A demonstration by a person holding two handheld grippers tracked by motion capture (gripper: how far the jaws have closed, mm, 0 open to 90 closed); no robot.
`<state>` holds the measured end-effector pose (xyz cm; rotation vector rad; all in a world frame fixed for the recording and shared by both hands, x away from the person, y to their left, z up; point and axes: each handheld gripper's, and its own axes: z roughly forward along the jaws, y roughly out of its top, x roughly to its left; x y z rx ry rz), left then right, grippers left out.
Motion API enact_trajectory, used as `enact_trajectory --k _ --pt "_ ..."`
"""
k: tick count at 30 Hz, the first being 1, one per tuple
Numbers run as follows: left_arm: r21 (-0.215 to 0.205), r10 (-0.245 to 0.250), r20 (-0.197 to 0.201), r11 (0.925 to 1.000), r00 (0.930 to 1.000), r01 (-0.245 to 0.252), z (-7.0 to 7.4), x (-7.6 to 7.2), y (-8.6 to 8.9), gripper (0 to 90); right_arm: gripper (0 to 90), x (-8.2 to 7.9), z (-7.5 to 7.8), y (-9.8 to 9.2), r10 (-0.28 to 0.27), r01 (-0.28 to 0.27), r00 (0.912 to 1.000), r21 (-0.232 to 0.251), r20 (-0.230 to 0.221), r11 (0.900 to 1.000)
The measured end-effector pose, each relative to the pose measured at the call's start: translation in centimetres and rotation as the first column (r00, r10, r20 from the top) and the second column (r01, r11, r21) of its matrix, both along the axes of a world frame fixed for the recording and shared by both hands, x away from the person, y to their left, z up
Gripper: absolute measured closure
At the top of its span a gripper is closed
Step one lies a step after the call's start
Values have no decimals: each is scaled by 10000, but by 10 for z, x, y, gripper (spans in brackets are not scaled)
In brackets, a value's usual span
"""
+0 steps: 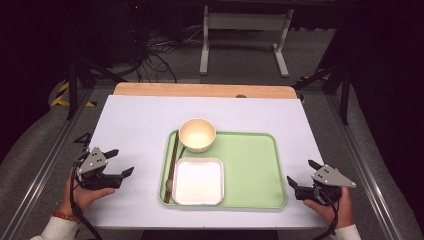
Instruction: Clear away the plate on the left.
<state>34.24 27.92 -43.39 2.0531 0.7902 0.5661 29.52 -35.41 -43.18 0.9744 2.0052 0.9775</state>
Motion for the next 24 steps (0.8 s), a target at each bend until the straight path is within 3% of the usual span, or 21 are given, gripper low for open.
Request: enact_trajectory --k 5,12,24 --pt "-142 175 -78 9997 9998 -176 -5 -5 6 92 93 1 -5 -4 -111 111 9999 36 -93 9999" --pt "-624 294 -122 9976 9995 -301 -8 -11 11 42 79 3 -13 -3 -141 144 9996 123 -246 9998" --pt "-893 520 -120 9946 9986 -528 -13 -16 16 54 89 0 -15 2 -110 111 9997 59 -222 9999"
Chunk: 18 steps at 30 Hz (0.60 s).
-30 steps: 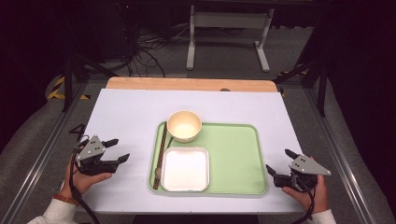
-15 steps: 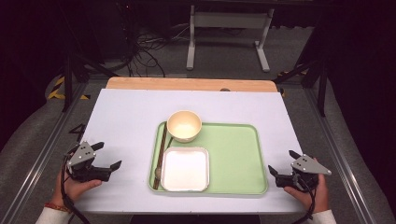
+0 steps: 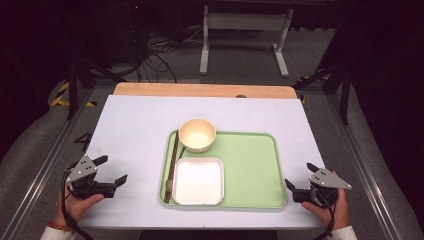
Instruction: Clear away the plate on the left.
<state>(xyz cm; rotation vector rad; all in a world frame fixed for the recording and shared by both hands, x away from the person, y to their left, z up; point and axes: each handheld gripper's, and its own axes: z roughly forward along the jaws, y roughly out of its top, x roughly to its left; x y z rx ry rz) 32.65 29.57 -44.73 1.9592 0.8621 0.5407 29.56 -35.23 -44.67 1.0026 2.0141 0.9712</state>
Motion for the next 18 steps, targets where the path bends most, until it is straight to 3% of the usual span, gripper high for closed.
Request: enact_trajectory --k 9,14,18 --pt "241 -16 -30 9997 10000 17 -2 2 -3 54 91 0 -1 0 45 -45 10000 64 -1 10000" --pt "52 7 9 10000 10000 -7 0 2 -3 55 91 0 1 0 32 -33 10000 134 75 9999" --pt "152 -47 20 9999 10000 47 -1 2 -3 56 93 0 0 0 32 -33 10000 137 79 9999"
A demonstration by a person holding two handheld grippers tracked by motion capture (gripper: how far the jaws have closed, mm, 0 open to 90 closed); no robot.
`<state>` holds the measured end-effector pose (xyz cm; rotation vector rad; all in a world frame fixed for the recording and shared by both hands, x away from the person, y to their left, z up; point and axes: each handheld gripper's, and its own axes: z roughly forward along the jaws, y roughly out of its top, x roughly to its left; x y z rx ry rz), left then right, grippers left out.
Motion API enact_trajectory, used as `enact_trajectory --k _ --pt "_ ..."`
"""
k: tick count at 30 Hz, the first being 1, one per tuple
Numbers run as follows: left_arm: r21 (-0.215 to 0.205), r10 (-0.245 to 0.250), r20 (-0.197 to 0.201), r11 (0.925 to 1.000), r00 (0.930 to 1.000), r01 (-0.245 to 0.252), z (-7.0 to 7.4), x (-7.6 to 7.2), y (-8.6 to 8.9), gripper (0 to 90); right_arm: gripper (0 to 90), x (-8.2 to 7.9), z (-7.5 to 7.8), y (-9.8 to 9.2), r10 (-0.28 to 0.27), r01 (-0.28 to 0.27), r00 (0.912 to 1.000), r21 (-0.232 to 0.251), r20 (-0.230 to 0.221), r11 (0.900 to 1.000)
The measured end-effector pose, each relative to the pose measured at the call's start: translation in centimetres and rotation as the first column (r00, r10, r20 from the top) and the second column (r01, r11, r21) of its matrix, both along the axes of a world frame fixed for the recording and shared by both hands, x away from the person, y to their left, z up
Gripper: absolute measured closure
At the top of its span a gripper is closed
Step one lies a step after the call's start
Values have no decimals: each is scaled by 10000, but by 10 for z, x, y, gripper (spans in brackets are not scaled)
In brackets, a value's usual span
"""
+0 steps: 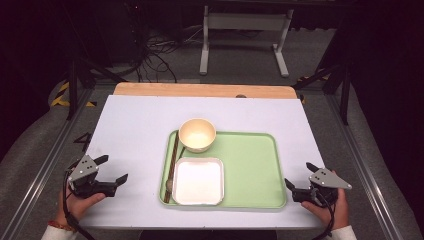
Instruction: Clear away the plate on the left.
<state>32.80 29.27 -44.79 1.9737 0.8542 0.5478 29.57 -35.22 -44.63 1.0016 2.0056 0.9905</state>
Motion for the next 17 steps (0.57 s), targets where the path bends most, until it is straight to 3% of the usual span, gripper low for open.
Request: enact_trajectory --k 17 --pt "26 -54 -40 10000 10000 54 -2 3 -3 55 93 1 -1 3 82 -83 9999 -26 -82 10000"
